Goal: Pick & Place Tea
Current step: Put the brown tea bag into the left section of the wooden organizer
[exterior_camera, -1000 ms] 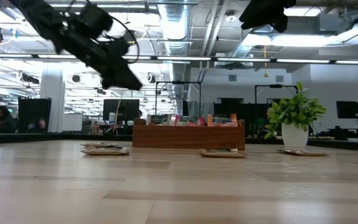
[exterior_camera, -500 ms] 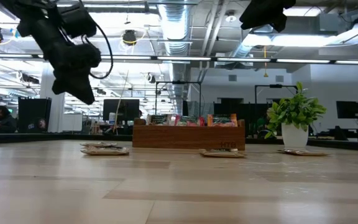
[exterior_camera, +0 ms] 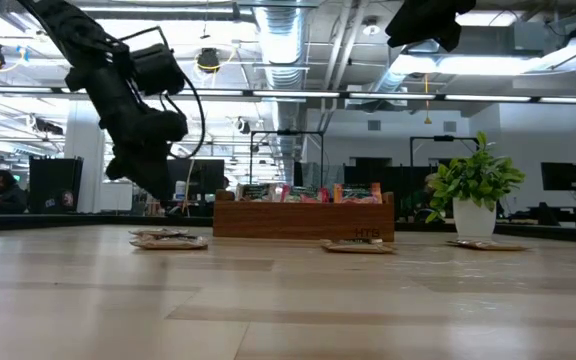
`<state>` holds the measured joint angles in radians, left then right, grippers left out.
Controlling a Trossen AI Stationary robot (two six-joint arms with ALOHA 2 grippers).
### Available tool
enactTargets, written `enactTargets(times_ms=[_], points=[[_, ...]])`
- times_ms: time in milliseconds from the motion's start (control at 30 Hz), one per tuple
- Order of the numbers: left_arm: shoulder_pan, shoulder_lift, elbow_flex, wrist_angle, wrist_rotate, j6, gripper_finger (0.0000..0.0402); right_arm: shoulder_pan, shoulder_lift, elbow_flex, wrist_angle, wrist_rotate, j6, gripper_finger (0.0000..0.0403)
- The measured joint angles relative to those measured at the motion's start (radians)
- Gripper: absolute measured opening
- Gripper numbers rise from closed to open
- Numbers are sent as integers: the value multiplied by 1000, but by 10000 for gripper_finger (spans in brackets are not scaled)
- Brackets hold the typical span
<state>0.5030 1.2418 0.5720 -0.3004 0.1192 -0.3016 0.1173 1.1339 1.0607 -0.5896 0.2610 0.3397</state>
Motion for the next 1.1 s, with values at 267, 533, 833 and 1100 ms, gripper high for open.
enactTargets(times_ms=[267, 533, 833, 1100], points=[[0, 20, 0, -11, 38, 89, 123, 0, 0, 0, 0, 0, 0, 97], [0, 20, 0, -11, 33, 107, 208, 0, 0, 0, 0, 0, 0, 97], [0, 20, 1, -29, -1, 134, 218, 0, 0, 0, 0, 0, 0, 97], [0, 21, 102, -187, -61, 156, 218, 0, 0, 0, 0, -1, 1, 97]])
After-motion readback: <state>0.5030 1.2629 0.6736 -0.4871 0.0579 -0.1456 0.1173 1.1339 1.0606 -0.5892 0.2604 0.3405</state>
